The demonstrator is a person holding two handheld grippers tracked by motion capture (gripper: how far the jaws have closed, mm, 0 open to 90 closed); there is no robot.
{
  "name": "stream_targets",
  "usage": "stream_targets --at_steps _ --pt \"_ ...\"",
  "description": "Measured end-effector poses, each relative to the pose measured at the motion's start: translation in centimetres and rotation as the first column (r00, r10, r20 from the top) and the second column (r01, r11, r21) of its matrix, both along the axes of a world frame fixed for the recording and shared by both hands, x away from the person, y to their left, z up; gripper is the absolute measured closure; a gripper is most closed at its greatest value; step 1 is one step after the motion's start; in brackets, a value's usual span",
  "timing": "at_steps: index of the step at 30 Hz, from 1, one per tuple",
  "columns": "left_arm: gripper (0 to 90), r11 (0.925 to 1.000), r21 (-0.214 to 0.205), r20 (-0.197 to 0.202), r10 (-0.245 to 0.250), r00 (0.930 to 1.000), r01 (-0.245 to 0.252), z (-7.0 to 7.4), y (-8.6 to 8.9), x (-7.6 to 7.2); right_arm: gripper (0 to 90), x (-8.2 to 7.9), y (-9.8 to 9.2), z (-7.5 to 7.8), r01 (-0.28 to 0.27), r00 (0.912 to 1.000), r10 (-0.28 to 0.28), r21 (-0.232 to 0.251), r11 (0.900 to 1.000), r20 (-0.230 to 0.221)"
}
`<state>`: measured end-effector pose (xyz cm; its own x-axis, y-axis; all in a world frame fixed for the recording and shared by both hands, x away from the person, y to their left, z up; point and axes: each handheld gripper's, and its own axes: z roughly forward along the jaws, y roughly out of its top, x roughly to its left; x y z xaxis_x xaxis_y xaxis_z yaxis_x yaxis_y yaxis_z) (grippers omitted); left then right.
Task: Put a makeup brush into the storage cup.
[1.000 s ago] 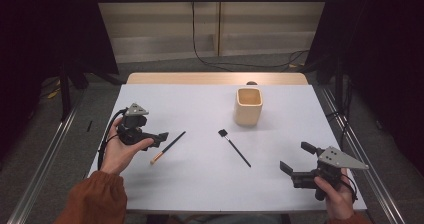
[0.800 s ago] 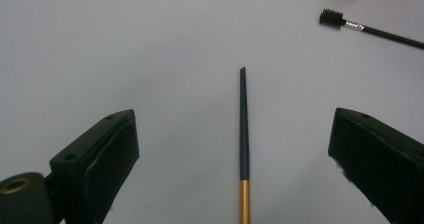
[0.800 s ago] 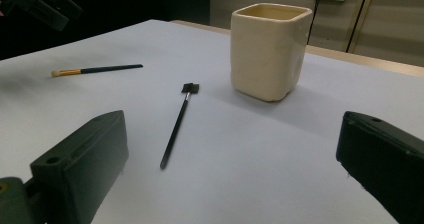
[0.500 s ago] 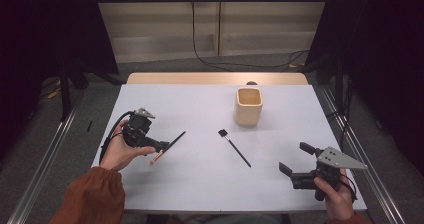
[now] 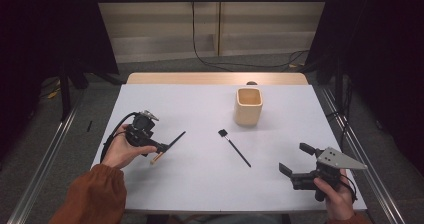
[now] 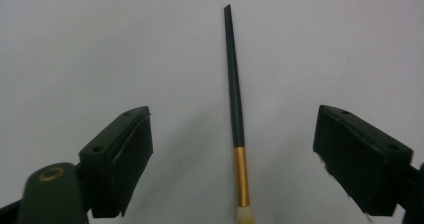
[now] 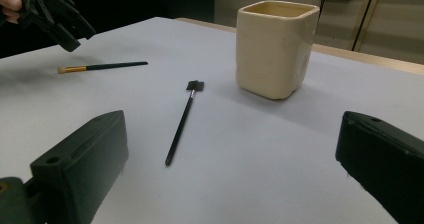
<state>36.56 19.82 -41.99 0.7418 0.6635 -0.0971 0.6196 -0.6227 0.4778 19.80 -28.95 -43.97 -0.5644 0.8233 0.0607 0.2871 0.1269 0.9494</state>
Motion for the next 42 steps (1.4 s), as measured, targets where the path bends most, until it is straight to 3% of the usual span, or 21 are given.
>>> stream_targets --at_steps 1,9,11,22,30,37,42 --pt "27.0 0.9995 0.026 -0.035 -0.018 0.9992 0.019 0.0 -0.1 0.1 0.0 0.0 0.0 0.0 -0.001 1.0 0.001 0.0 1.0 0.0" --pt "37.7 0.9977 0.061 -0.091 -0.025 0.9955 0.03 -0.1 -0.3 0.3 0.0 0.0 0.0 -0.1 0.0 1.0 0.0 -0.004 1.0 -0.007" --pt "42.1 0.9972 0.068 -0.129 -0.022 0.9914 0.031 -0.3 -0.4 0.5 0.0 0.0 0.1 -0.1 -0.002 1.0 0.002 -0.005 1.0 -0.01" --pt "60.5 0.9898 0.135 -0.188 -0.021 0.9819 0.047 -1.1 -1.0 0.8 0.0 0.1 0.1 -0.2 -0.006 0.9998 0.006 -0.013 0.9999 -0.019" --pt "68.3 0.9846 0.16 -0.223 -0.034 0.9742 0.071 -1.7 -1.5 1.0 0.0 0.1 0.2 -0.2 -0.012 0.9997 0.012 -0.015 0.9998 -0.02" --pt "73.1 0.9695 0.229 -0.214 -0.037 0.9762 0.087 -2.3 -2.1 0.9 0.1 0.2 0.2 -0.2 -0.013 0.9997 0.013 -0.021 0.9997 -0.019" --pt "73.8 0.9585 0.273 -0.234 -0.018 0.9722 0.083 -2.4 -2.8 1.1 0.1 0.2 0.3 -0.3 -0.016 0.9996 0.016 -0.027 0.9995 -0.021"
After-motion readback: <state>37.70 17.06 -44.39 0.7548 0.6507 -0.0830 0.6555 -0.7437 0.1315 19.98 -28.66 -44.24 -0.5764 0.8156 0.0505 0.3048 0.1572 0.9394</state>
